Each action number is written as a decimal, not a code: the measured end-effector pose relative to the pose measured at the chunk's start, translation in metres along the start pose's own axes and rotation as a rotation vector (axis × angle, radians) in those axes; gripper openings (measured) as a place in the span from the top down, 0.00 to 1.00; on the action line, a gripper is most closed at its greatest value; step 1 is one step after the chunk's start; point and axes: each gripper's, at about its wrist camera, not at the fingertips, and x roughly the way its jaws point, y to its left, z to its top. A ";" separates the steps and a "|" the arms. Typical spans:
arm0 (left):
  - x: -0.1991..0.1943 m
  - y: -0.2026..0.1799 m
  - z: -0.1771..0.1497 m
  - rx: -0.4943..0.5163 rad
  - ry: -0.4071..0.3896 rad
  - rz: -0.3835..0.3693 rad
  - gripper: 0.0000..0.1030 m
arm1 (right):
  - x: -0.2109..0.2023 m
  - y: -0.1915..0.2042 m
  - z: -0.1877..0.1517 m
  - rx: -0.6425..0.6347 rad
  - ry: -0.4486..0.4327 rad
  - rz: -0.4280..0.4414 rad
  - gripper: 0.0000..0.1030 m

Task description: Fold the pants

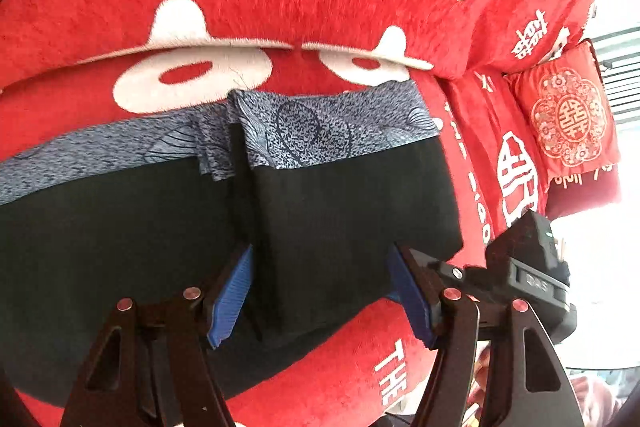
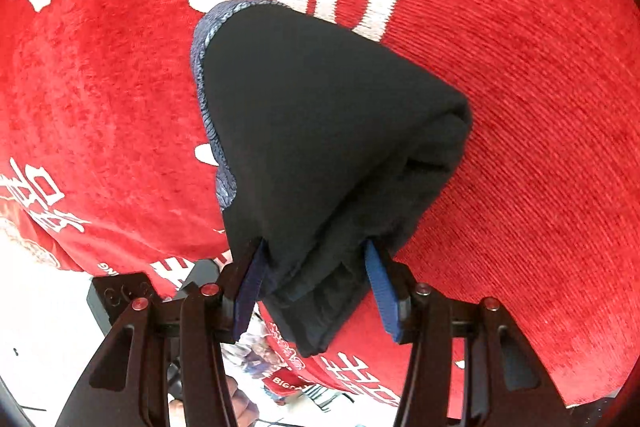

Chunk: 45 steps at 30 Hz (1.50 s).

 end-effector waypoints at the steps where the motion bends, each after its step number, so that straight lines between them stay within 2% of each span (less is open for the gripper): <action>1: 0.000 0.000 0.000 -0.007 -0.002 -0.008 0.38 | -0.002 0.000 -0.001 -0.005 0.001 -0.005 0.47; 4: -0.007 0.002 -0.003 -0.023 -0.019 -0.061 0.38 | -0.017 0.005 -0.011 -0.047 -0.003 0.004 0.47; 7: -0.002 0.002 -0.002 -0.011 0.002 -0.062 0.38 | -0.021 0.010 -0.009 -0.056 0.002 0.059 0.47; 9: 0.003 0.002 0.000 -0.008 0.022 -0.069 0.38 | -0.011 0.005 -0.002 -0.028 0.008 0.040 0.47; 10: 0.005 0.003 0.001 -0.011 0.024 -0.076 0.41 | -0.005 0.004 -0.001 -0.014 0.008 0.048 0.47; 11: 0.007 0.004 0.002 -0.017 0.023 -0.078 0.49 | -0.001 0.001 0.002 0.003 0.007 0.057 0.47; 12: 0.009 0.006 0.002 -0.026 0.031 -0.081 0.66 | 0.002 0.000 0.004 0.013 0.005 0.059 0.52; 13: 0.011 0.009 0.003 -0.036 0.039 -0.077 0.71 | 0.002 -0.001 0.007 0.025 -0.004 0.063 0.59; 14: 0.011 0.010 0.003 -0.042 0.039 -0.075 0.72 | 0.002 -0.001 0.009 0.027 -0.016 0.062 0.88; 16: 0.002 0.008 -0.001 -0.037 0.015 -0.057 0.75 | 0.004 0.007 0.011 0.011 -0.019 0.070 0.88; 19: -0.014 0.004 -0.011 -0.001 -0.033 -0.023 0.75 | 0.000 0.028 0.003 -0.087 -0.002 0.076 0.88; 22: -0.005 0.015 -0.021 -0.022 -0.013 0.043 0.75 | 0.013 0.028 -0.002 -0.111 0.034 0.023 0.88; 23: 0.001 0.019 -0.022 -0.041 0.005 0.051 0.75 | 0.022 0.024 -0.003 -0.108 0.040 -0.004 0.88; 24: 0.008 0.025 -0.023 -0.062 0.014 0.044 0.75 | 0.031 0.017 -0.002 -0.112 0.040 -0.065 0.88; 25: 0.010 0.026 -0.024 -0.069 0.003 0.047 0.75 | 0.034 0.010 -0.001 -0.105 0.041 -0.087 0.88; 26: 0.009 0.026 -0.023 -0.064 -0.006 0.048 0.75 | 0.036 0.007 -0.001 -0.085 0.045 -0.068 0.87; 27: 0.009 0.025 -0.023 -0.058 -0.013 0.050 0.75 | 0.034 0.009 0.000 -0.085 0.058 -0.065 0.82; 28: 0.010 0.025 -0.023 -0.054 -0.014 0.051 0.75 | 0.032 0.016 0.000 -0.128 0.111 -0.090 0.80; 29: 0.010 0.025 -0.023 -0.053 -0.012 0.052 0.75 | 0.029 0.025 -0.003 -0.187 0.154 -0.119 0.72; 30: 0.010 0.026 -0.022 -0.052 -0.012 0.048 0.75 | 0.025 0.033 -0.006 -0.238 0.185 -0.133 0.57; 31: 0.010 0.027 -0.022 -0.053 -0.011 0.045 0.75 | 0.015 0.049 -0.010 -0.337 0.230 -0.114 0.55; 33: 0.009 0.028 -0.022 -0.058 -0.010 0.041 0.75 | -0.003 0.074 -0.013 -0.458 0.239 -0.064 0.53; 34: 0.009 0.028 -0.022 -0.059 -0.010 0.041 0.75 | -0.019 0.088 -0.007 -0.527 0.195 -0.065 0.50; 36: 0.009 0.027 -0.021 -0.056 -0.009 0.047 0.75 | -0.039 0.105 0.017 -0.606 0.069 -0.104 0.37; 37: 0.009 0.026 -0.021 -0.054 -0.009 0.051 0.75 | -0.047 0.110 0.038 -0.613 0.002 -0.142 0.37; 39: 0.010 0.025 -0.022 -0.049 -0.009 0.057 0.75 | -0.039 0.109 0.072 -0.590 -0.027 -0.202 0.37; 40: 0.010 0.025 -0.022 -0.049 -0.009 0.058 0.75 | -0.034 0.105 0.083 -0.574 -0.017 -0.226 0.37; 43: 0.009 0.025 -0.022 -0.059 -0.010 0.057 0.75 | 0.014 0.093 0.115 -0.523 0.116 -0.281 0.37; 45: 0.008 0.025 -0.022 -0.066 -0.010 0.063 0.75 | 0.031 0.089 0.122 -0.482 0.183 -0.279 0.51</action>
